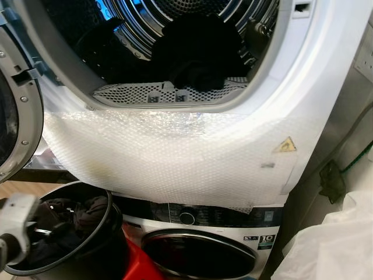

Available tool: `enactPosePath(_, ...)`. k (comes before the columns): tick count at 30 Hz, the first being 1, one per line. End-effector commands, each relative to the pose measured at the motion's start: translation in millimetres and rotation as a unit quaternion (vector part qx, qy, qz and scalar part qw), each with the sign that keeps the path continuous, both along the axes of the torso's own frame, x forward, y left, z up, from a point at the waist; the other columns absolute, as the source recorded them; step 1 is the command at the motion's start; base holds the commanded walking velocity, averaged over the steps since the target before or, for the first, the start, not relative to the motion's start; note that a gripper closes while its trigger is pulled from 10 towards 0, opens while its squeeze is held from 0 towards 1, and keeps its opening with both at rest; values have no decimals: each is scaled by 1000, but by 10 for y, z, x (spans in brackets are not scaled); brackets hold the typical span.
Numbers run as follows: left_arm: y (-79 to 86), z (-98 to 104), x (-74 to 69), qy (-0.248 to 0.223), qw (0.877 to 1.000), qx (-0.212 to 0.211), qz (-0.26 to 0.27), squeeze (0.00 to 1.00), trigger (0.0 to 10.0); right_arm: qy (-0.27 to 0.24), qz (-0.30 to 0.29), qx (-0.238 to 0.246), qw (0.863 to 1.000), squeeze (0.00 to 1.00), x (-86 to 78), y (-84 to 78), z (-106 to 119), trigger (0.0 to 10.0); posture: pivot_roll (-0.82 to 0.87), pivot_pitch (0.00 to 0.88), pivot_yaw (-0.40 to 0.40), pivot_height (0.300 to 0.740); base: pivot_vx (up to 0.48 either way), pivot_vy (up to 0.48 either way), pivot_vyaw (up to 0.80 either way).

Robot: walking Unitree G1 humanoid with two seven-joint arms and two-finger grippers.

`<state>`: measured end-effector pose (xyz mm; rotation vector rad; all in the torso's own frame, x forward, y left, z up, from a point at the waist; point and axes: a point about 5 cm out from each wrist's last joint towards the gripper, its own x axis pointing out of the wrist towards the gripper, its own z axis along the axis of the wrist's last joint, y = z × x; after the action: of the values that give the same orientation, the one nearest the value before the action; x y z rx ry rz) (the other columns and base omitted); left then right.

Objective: Clothes washing

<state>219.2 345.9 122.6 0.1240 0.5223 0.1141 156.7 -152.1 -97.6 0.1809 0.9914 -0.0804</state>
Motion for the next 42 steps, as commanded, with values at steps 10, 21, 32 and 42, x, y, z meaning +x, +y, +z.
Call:
enactPosePath(10,151,-322,193,-4,998,-10,54,1000,10000,11,42,-19,999,0,-69,-145,-19,10000,93,34,6,740,0,0,0)
enactPosePath(21,104,-427,522,-12,999,-12,44,1000,10000,5,67,-52,996,0,-111,-501,17,10000,10,112,-100,740,0,0,0)
enactPosePath(32,6,-353,722,-24,999,-35,-4,1000,10000,10,89,-61,994,0,-234,-643,12,10000,-38,158,-165,740,0,0,0)
enactPosePath(42,52,-306,801,22,999,17,22,0,10000,-10,92,-65,994,0,-125,-726,75,10000,-46,167,-176,740,0,0,0)
